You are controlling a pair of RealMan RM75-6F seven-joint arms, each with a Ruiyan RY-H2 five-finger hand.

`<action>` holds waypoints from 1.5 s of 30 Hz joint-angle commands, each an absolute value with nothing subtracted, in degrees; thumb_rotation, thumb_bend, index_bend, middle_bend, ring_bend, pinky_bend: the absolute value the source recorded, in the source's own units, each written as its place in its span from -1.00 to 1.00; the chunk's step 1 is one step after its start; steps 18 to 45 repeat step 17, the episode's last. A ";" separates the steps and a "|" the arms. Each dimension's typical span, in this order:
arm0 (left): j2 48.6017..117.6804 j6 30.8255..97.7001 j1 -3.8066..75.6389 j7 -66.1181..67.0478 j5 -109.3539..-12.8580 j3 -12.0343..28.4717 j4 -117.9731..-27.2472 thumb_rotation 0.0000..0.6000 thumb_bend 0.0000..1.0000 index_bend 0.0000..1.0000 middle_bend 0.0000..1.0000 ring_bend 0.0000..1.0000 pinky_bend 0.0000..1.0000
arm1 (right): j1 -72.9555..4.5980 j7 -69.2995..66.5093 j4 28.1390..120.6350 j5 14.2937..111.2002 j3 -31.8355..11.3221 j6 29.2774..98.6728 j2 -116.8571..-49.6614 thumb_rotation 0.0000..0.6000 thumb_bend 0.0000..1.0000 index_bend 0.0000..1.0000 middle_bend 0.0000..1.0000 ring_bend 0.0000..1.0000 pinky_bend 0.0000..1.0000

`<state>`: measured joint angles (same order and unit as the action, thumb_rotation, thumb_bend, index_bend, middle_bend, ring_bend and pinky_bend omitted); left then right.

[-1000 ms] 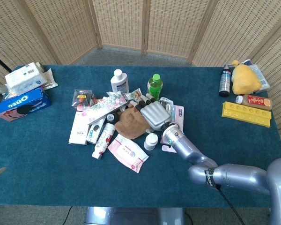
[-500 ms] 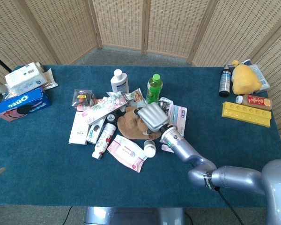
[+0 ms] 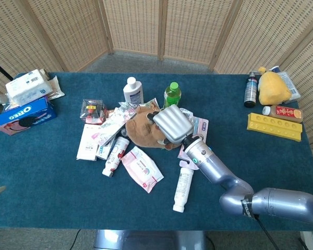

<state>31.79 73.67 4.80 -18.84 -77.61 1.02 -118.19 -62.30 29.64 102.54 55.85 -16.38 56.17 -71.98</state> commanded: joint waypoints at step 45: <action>31.53 73.25 4.88 -19.74 -78.93 0.68 -118.14 1.00 -1.00 -1.00 -1.00 -1.00 -1.00 | -64.39 36.15 112.13 49.99 -21.05 60.46 -64.73 1.00 -1.00 -0.11 0.36 0.26 0.43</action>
